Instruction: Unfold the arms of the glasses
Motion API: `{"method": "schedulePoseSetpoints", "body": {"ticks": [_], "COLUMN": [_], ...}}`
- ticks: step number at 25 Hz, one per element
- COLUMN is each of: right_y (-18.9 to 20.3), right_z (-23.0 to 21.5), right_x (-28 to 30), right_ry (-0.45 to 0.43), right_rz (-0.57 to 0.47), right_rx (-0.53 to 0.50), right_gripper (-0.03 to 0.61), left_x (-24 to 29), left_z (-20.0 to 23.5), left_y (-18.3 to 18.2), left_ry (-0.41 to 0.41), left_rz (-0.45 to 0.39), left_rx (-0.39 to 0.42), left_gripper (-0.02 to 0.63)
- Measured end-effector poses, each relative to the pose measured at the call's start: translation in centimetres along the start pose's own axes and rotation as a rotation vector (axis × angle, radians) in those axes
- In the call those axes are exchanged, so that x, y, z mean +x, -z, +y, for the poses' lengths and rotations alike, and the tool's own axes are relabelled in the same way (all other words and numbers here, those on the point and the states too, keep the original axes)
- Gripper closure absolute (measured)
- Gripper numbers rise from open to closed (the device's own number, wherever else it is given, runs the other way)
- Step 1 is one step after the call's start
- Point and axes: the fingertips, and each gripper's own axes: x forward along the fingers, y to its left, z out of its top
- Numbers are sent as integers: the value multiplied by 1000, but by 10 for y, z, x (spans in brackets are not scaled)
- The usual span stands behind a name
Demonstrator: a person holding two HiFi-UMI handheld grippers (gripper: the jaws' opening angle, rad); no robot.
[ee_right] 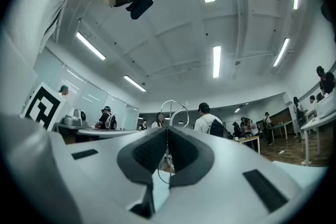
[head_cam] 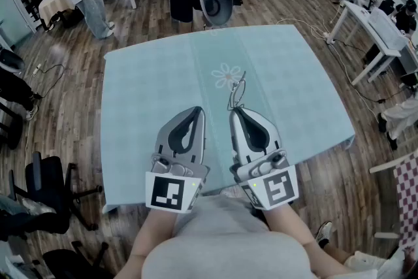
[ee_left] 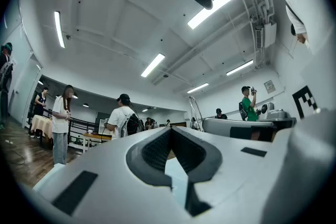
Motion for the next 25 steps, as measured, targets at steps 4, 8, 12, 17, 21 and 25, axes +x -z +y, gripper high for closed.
{"method": "schedulePoseSetpoints", "body": {"ticks": [4, 8, 12, 17, 21, 25], "right_y": [-3, -3, -2, -2, 0, 2], "right_z": [2, 3, 5, 3, 0, 0], "right_x": [1, 0, 0, 0, -1, -3], "right_ry": [-2, -3, 0, 2, -2, -8], "right_rz": [-11, -18, -13, -8, -7, -5], "right_rx": [0, 5, 13, 39, 92, 165], "right_gripper": [566, 566, 566, 566, 566, 566], "left_x": [-1, -2, -4, -3, -2, -4], "left_z": [-1, -1, 1, 0, -1, -1], "left_y": [2, 4, 4, 3, 4, 5], "left_ry": [3, 6, 14, 40, 40, 48], "left_rz": [15, 23, 16, 6, 11, 16], "left_rx": [-7, -13, -7, -14, -12, -19], "left_gripper": [606, 606, 606, 606, 606, 606]}}
